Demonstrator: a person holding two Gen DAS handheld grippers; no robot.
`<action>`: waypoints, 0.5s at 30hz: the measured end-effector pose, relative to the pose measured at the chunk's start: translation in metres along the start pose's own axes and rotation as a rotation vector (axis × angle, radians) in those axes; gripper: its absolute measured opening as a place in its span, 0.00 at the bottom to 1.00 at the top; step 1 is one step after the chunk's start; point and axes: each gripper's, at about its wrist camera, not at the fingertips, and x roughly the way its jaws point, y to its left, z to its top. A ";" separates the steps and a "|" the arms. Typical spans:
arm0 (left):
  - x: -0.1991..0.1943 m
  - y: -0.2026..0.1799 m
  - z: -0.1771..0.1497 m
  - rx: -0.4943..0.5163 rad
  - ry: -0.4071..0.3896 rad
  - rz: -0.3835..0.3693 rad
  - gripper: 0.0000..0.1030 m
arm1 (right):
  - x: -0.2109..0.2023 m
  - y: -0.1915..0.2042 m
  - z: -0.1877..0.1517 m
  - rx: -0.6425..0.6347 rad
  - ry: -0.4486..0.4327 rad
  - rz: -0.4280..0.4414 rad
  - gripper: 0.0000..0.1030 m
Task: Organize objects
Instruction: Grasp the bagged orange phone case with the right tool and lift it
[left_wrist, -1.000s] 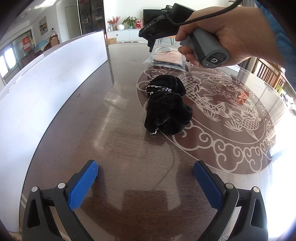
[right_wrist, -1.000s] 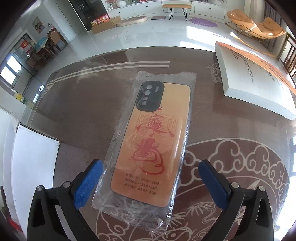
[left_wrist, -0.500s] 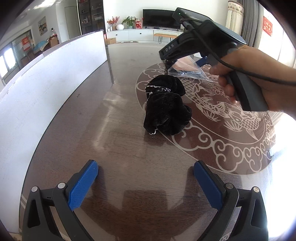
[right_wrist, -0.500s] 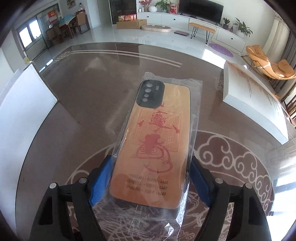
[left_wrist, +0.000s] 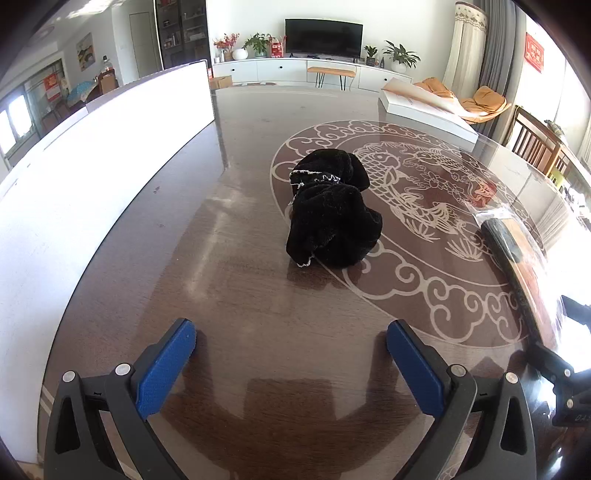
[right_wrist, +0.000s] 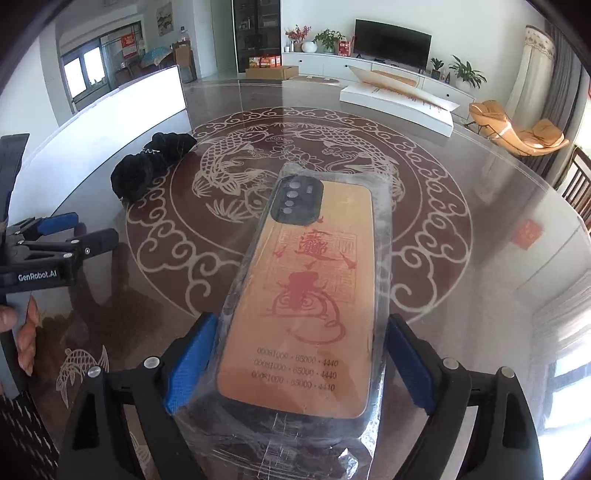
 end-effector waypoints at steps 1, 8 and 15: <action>0.000 0.000 0.000 0.000 0.000 0.000 1.00 | -0.001 -0.004 -0.003 0.018 0.006 -0.008 1.00; 0.001 0.000 -0.001 -0.001 -0.001 -0.001 1.00 | -0.008 -0.002 -0.007 0.042 0.002 -0.033 1.00; 0.001 0.000 -0.001 -0.001 -0.001 -0.001 1.00 | -0.008 -0.004 -0.008 0.044 0.000 -0.033 1.00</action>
